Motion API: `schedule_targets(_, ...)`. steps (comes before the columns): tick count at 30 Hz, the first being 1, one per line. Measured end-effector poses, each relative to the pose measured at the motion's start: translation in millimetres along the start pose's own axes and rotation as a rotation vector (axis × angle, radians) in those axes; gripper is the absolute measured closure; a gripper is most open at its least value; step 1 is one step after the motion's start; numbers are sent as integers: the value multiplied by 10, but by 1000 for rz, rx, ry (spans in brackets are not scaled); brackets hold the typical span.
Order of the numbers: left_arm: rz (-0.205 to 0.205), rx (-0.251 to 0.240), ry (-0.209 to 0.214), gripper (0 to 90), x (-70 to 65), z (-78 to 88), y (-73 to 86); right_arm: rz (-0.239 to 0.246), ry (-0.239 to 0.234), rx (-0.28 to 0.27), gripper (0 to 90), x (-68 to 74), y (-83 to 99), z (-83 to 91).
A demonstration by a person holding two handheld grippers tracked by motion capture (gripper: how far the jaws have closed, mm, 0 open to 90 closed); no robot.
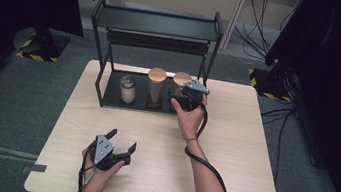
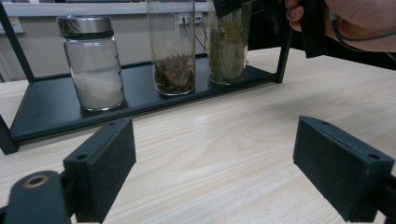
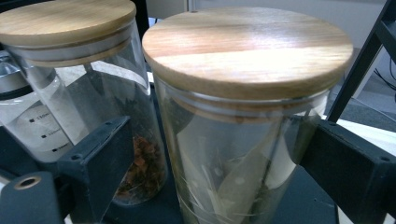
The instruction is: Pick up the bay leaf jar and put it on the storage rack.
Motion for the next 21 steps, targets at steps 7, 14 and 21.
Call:
schedule_targets(7,0,0,1,127,0,0,0,-3,-8,1,102,24,34,48)
schedule_targets(14,-1,-2,0,127,-4,1,-1,-13,-17,5,95,46,87,86)
schedule_targets(21,0,-2,1,127,-6,0,-1,-19,-17,9,89,48,150,124)
Point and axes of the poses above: each handheld gripper's, and its own axes: z roughly backward along the jaws, y roughly out of its underside, x roughly to its left, the point moved 10 cm from there along -z, roughly forward along the jaws, and after that the axes turned 2 degrees about -z, right-handed, at the moved point
